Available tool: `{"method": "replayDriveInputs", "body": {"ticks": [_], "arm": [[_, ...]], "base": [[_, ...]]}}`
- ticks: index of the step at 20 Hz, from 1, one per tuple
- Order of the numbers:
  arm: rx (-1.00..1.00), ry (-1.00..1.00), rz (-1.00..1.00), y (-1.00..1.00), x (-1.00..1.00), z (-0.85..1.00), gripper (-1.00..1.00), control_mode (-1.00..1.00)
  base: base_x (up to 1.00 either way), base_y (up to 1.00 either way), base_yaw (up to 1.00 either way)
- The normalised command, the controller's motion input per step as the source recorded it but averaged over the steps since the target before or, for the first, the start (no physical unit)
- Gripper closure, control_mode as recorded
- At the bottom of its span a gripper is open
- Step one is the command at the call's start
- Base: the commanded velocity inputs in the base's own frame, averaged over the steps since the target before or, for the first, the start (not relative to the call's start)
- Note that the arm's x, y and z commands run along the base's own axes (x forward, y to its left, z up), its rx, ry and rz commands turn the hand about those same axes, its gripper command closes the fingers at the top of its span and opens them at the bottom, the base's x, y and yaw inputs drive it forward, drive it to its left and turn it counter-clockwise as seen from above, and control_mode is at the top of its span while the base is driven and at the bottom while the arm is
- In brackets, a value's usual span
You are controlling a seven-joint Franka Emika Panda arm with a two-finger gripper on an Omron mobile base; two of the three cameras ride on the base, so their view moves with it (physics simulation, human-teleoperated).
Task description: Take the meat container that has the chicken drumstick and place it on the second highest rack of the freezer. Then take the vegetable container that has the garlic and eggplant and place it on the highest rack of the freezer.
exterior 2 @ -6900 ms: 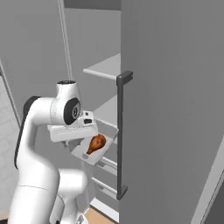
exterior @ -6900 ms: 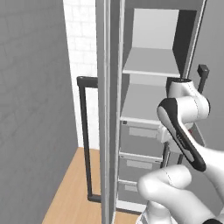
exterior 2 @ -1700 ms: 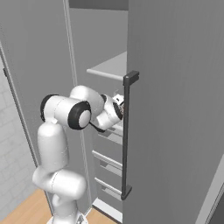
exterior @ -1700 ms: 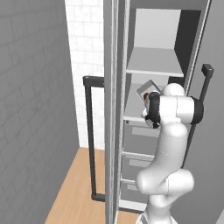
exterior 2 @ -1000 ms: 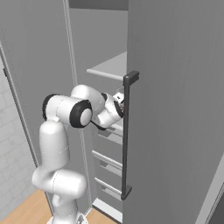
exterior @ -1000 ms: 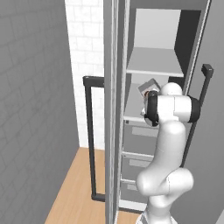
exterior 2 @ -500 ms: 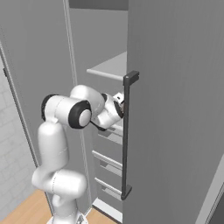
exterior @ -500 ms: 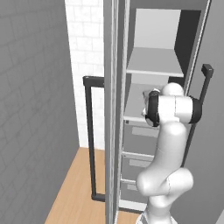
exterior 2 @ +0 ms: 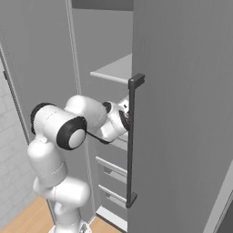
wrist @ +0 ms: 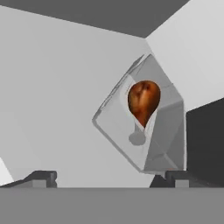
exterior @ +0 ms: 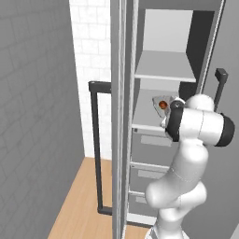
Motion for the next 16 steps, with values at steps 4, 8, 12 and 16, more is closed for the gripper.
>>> {"method": "replayDriveInputs", "body": {"ticks": [4, 8, 12, 16], "arm": [[0.06, 0.03, -0.23, 0.47, -0.38, 0.54, -1.00, -1.00], [0.18, 0.00, -0.40, 0.35, -0.72, 0.32, -1.00, -1.00], [0.30, 0.01, -0.47, 0.10, -0.73, 0.37, -1.00, -1.00], [0.33, 0.04, -0.49, 0.02, -0.61, 0.54, -1.00, -1.00]], "base": [[0.00, 0.00, 0.00], [0.00, 0.00, 0.00], [0.00, 0.00, 0.00], [0.00, 0.00, 0.00]]}}
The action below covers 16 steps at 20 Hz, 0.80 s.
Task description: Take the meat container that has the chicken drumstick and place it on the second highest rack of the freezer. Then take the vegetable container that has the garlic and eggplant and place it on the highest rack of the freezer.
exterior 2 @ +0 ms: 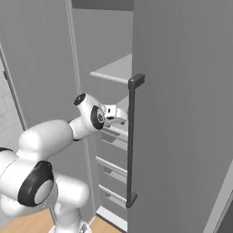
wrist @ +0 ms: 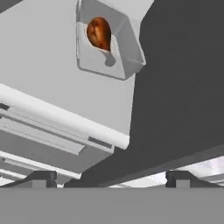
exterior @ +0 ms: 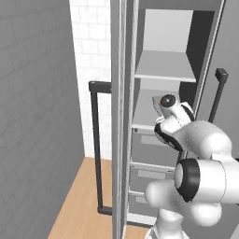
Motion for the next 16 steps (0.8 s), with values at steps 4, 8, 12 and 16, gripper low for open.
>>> {"method": "replayDriveInputs", "body": {"ticks": [4, 8, 12, 16], "arm": [[0.37, 0.02, -0.50, 0.00, -0.46, 0.62, -1.00, -1.00], [0.35, -0.01, -0.32, 0.04, -0.68, 0.39, -1.00, -1.00], [0.38, -0.07, -0.08, 0.26, -0.60, 0.25, -1.00, -1.00], [0.29, -0.09, 0.15, 0.08, -0.57, 0.26, -1.00, -1.00]], "base": [[0.00, 0.00, 0.00], [0.00, 0.00, 0.00], [0.00, 0.00, 0.00], [0.00, 0.00, 0.00]]}}
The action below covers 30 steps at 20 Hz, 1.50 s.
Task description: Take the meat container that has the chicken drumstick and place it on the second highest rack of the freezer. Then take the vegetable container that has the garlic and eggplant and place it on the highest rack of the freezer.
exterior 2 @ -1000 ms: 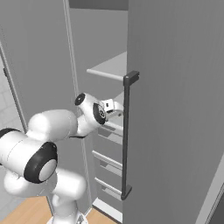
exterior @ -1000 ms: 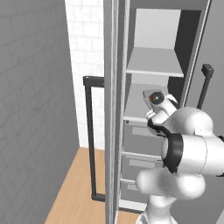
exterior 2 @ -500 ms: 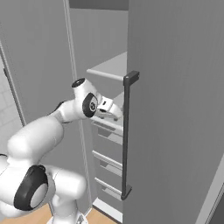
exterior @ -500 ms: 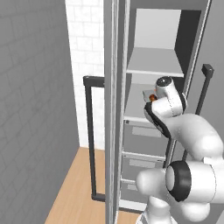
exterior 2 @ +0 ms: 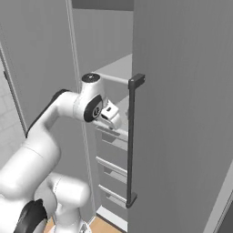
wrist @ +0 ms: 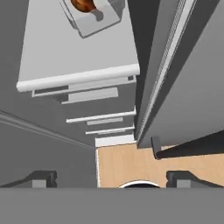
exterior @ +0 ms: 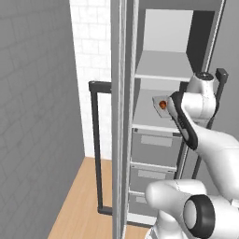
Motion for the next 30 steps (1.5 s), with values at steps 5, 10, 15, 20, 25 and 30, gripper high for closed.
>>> {"method": "replayDriveInputs", "body": {"ticks": [5, 10, 15, 20, 25, 30], "arm": [[0.04, -0.09, 0.40, 0.02, -0.84, 0.02, -1.00, -1.00], [-0.13, -0.07, 0.16, 0.40, -0.58, 0.00, -1.00, -1.00], [-0.08, 0.00, 0.02, 0.58, -0.27, 0.00, -1.00, -1.00], [0.00, 0.00, 0.00, 0.07, -0.28, 0.00, -1.00, -1.00], [0.00, 0.00, 0.00, 0.02, -0.03, 0.01, -1.00, -1.00], [0.00, 0.00, 0.00, 0.20, 0.00, 0.01, -1.00, -1.00]], "base": [[0.00, 0.00, 0.00], [0.00, 0.00, 0.00], [0.00, 0.00, 0.00], [0.00, 0.00, 0.00], [0.00, 0.00, 0.00], [0.00, 0.00, 0.00]]}}
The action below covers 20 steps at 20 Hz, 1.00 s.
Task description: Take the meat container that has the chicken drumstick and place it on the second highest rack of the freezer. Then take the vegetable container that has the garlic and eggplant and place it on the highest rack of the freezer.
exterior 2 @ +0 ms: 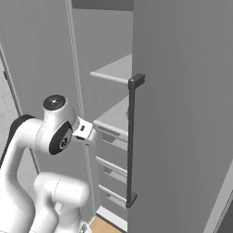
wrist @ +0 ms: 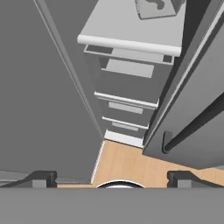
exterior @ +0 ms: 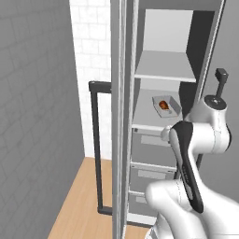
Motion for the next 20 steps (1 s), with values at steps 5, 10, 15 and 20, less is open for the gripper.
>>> {"method": "replayDriveInputs", "body": {"ticks": [5, 10, 15, 20], "arm": [[0.00, 0.00, 0.00, 0.08, 0.00, 0.00, -1.00, 1.00], [0.00, 0.00, 0.00, 0.00, 0.00, 0.00, -1.00, 1.00], [0.00, 0.00, 0.00, 0.00, 0.00, 0.00, -1.00, 1.00], [0.00, 0.00, 0.00, 0.00, 0.00, 0.00, -1.00, 1.00]], "base": [[0.00, 0.03, 0.00], [-0.91, -0.50, -0.15], [-0.64, -1.00, -0.44], [-0.09, -1.00, -0.53]]}}
